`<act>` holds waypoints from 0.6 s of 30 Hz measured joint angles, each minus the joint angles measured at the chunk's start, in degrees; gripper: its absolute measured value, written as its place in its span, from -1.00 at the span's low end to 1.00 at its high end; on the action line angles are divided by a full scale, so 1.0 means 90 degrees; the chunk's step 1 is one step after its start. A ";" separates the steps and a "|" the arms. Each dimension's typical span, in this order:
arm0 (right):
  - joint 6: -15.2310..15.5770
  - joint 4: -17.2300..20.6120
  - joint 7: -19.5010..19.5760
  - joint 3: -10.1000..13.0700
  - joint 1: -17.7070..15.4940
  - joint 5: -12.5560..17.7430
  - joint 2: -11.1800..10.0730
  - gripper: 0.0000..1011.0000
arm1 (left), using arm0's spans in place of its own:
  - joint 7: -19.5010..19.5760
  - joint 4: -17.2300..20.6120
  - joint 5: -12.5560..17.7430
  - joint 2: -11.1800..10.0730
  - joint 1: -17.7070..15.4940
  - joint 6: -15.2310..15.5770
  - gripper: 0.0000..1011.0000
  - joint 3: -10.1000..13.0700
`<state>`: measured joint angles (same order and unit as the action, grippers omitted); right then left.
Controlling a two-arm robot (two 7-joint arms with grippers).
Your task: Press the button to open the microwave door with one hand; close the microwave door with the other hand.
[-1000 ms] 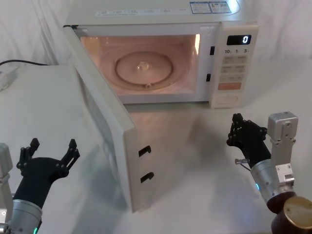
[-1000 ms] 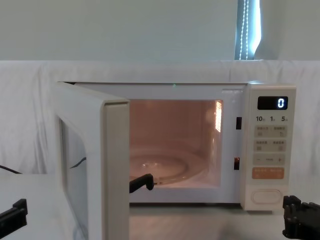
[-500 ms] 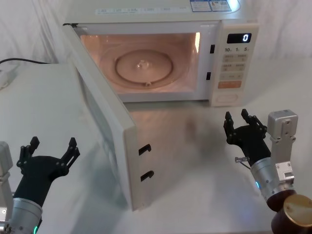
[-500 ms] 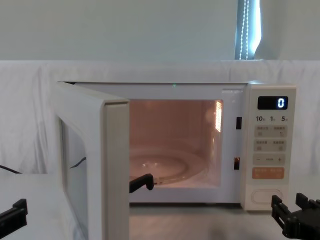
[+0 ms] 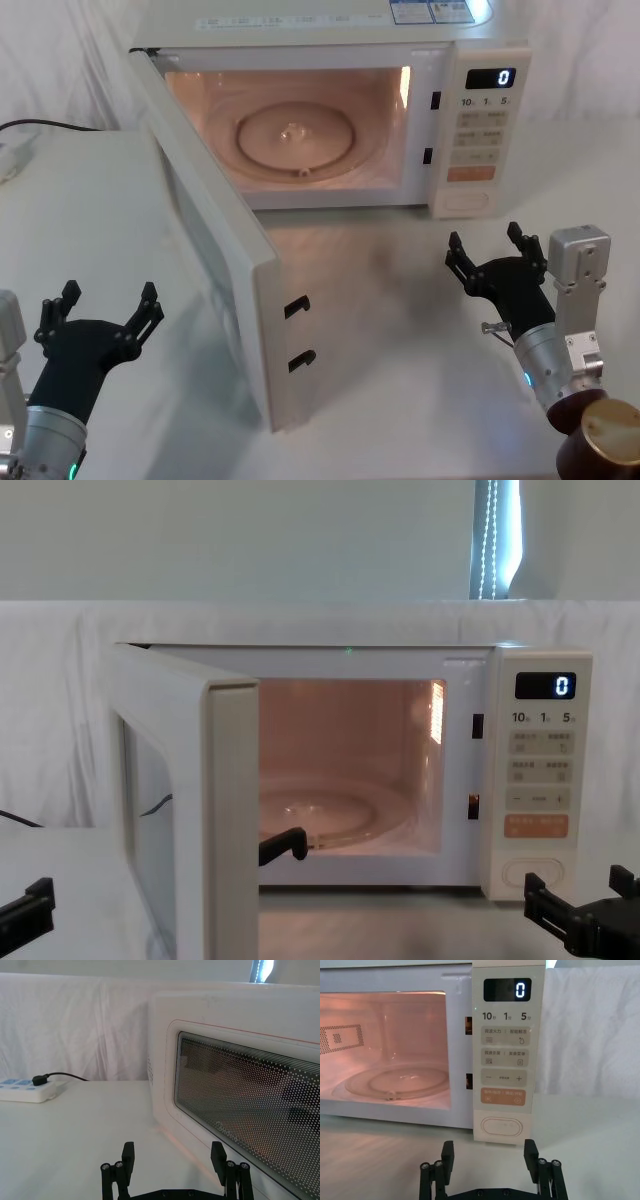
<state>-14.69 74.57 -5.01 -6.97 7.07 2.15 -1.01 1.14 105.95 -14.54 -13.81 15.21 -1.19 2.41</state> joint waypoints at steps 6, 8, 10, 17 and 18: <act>-0.0001 0.0000 0.0000 0.0000 0.0000 0.0000 0.0000 0.98 | 0.0000 0.0000 0.0000 0.0000 0.0000 0.0000 0.98 0.0000; -0.0001 0.0000 0.0000 0.0000 0.0000 0.0000 0.0000 0.98 | 0.0000 0.0000 0.0000 0.0000 0.0000 0.0000 0.98 0.0000; -0.0001 0.0000 0.0000 0.0000 0.0000 0.0000 0.0000 0.98 | 0.0000 0.0000 0.0000 0.0000 0.0000 0.0000 0.98 0.0000; -0.0001 0.0000 0.0000 0.0000 0.0000 -0.0001 0.0000 0.98 | 0.0000 0.0000 0.0000 0.0000 0.0000 0.0000 0.96 0.0000; -0.0001 0.0000 0.0000 0.0000 0.0000 -0.0001 0.0000 0.98 | 0.0000 0.0000 0.0000 0.0000 0.0000 0.0000 0.90 0.0000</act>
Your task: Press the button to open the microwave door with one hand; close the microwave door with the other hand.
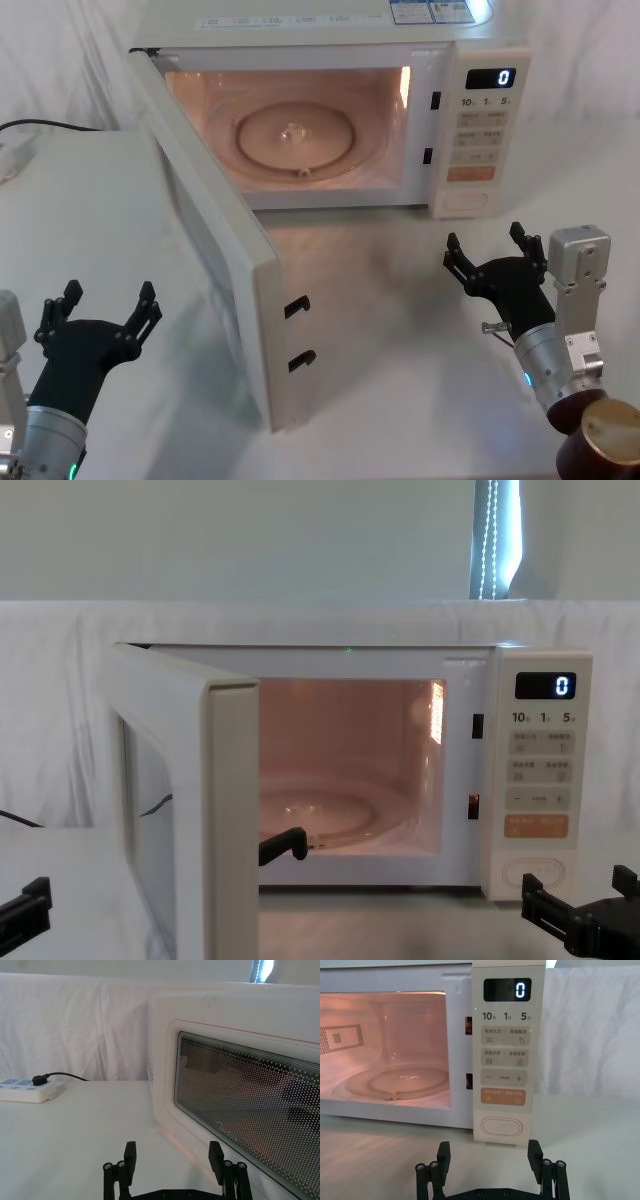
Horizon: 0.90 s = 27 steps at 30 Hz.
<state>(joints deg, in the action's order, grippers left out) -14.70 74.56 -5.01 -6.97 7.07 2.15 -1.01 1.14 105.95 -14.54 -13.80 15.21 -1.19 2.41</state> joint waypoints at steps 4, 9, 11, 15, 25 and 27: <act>0.0000 0.0000 0.0000 0.0000 0.0000 0.0000 -0.0001 0.98 | 0.0000 0.0000 0.0000 0.0000 0.0000 0.0000 0.73 0.0000; 0.0000 0.0000 0.0000 0.0000 0.0000 0.0000 0.0000 0.98 | 0.0000 0.0000 0.0000 0.0000 0.0000 0.0000 0.45 0.0000; 0.0000 0.0000 0.0000 0.0000 0.0000 0.0000 0.0000 0.98 | 0.0000 0.0000 0.0000 0.0000 0.0000 0.0000 0.29 0.0000; 0.0000 0.0000 0.0001 0.0000 0.0000 0.0000 0.0000 0.98 | 0.0000 0.0000 0.0000 0.0000 0.0000 0.0000 0.05 0.0000; 0.0000 0.0000 0.0001 0.0000 0.0000 0.0000 0.0000 0.98 | 0.0000 0.0000 0.0000 0.0000 0.0000 0.0000 -0.57 0.0001; 0.0000 0.0000 0.0001 0.0000 0.0000 0.0000 0.0000 0.98 | 0.0000 0.0000 0.0000 0.0000 0.0000 0.0000 -0.72 0.0000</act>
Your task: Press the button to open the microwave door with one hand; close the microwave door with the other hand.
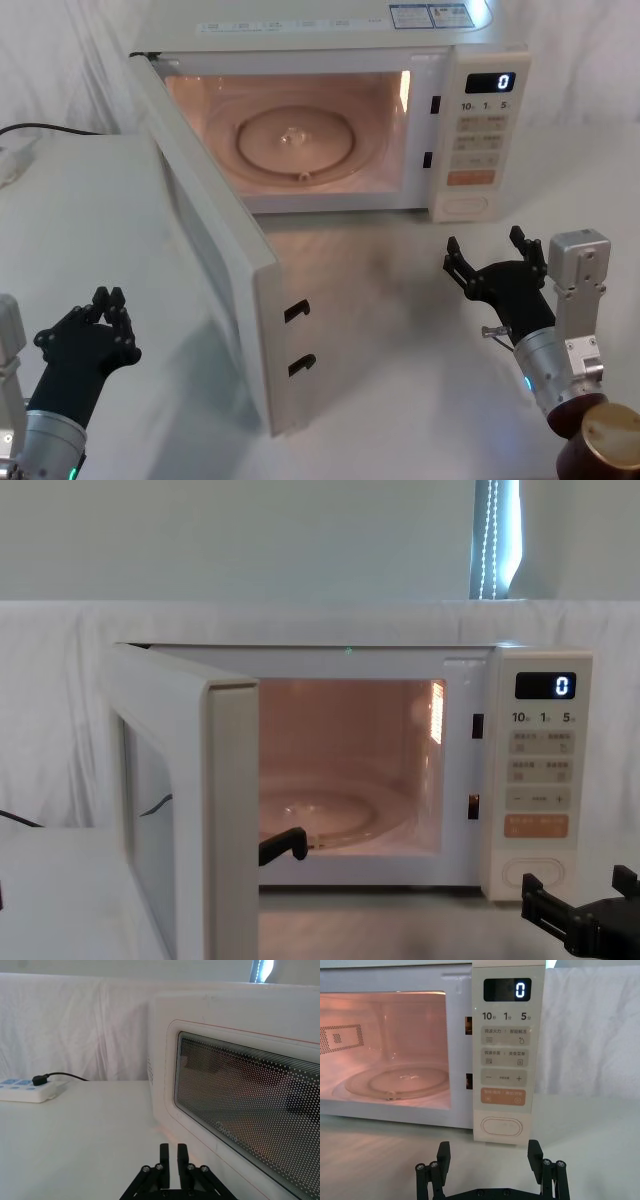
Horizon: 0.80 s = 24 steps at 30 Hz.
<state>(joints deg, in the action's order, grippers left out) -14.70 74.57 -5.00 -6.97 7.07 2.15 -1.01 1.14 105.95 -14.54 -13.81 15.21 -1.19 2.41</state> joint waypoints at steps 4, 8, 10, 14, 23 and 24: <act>0.0000 0.0000 0.0000 0.0000 0.0000 0.0000 0.0000 0.98 | 0.0000 0.0000 0.0000 0.0000 0.0000 0.0000 -0.95 0.0000; 0.0000 0.0000 0.0000 0.0000 0.0000 0.0000 0.0000 0.98 | 0.0000 0.0000 0.0000 0.0000 0.0000 0.0000 -1.00 0.0000; 0.0000 0.0000 0.0000 0.0000 -0.0001 0.0000 0.0000 0.98 | 0.0000 0.0000 0.0000 0.0000 0.0000 0.0000 -1.00 0.0000; -0.0001 0.0000 0.0000 0.0000 0.0000 0.0000 0.0000 0.98 | 0.0000 0.0000 0.0000 0.0000 0.0000 0.0000 -1.00 0.0000; 0.0000 0.0000 0.0000 0.0000 0.0000 0.0000 0.0000 0.98 | 0.0000 0.0000 0.0000 0.0000 0.0000 0.0000 -1.00 0.0000; 0.0000 0.0000 0.0000 0.0000 0.0000 0.0000 0.0000 0.98 | 0.0000 0.0000 0.0000 0.0001 0.0000 0.0000 -1.00 0.0000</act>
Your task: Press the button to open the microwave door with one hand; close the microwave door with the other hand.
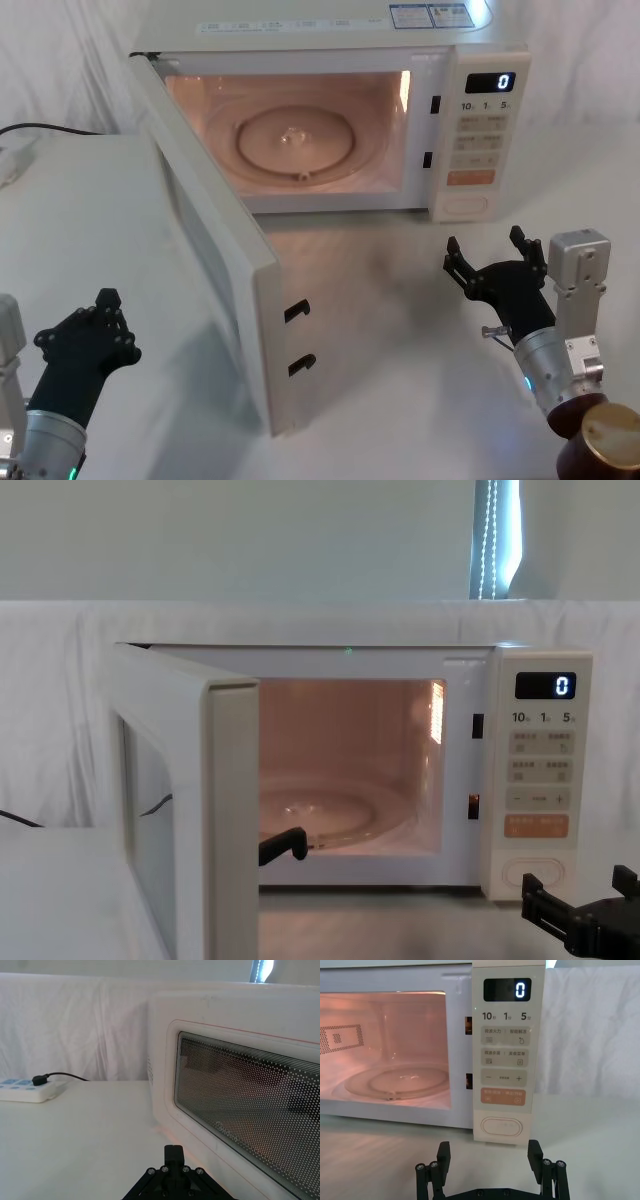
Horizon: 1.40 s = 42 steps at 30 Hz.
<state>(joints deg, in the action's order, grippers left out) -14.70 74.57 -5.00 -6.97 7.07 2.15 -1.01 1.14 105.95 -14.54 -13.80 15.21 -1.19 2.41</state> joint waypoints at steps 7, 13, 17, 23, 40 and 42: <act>0.0000 0.0000 0.0000 0.0000 0.0000 0.0000 0.0000 0.98 | 0.0283 0.0274 -0.0068 -0.0032 -0.0040 0.0341 -1.00 -0.0037; 0.0000 0.0000 0.0000 0.0000 0.0000 0.0000 0.0000 0.98 | 0.0485 0.0430 0.0012 -0.0073 -0.0128 0.0487 -1.00 -0.0063; 0.0000 0.0000 0.0000 0.0000 0.0000 0.0000 0.0000 0.98 | 0.0602 0.0533 0.0111 -0.0082 -0.0195 0.0528 -1.00 -0.0099; 0.0000 0.0000 0.0000 0.0000 0.0000 0.0000 0.0000 0.98 | 0.0712 0.0636 0.0155 -0.0074 -0.0238 0.0556 -1.00 -0.0146; 0.0000 0.0000 0.0000 0.0001 0.0000 0.0000 0.0000 0.98 | 0.1046 0.0768 0.0300 -0.0162 -0.0570 0.0397 -1.00 -0.0029; 0.0000 0.0000 0.0000 0.0000 0.0000 0.0000 0.0000 0.98 | 0.1090 0.0751 0.0260 -0.0163 -0.0671 0.0460 -1.00 0.0004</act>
<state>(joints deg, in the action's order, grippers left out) -14.70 74.57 -5.00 -6.96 7.06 2.15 -1.01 10.94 112.71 -12.21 -15.27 9.18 2.96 2.45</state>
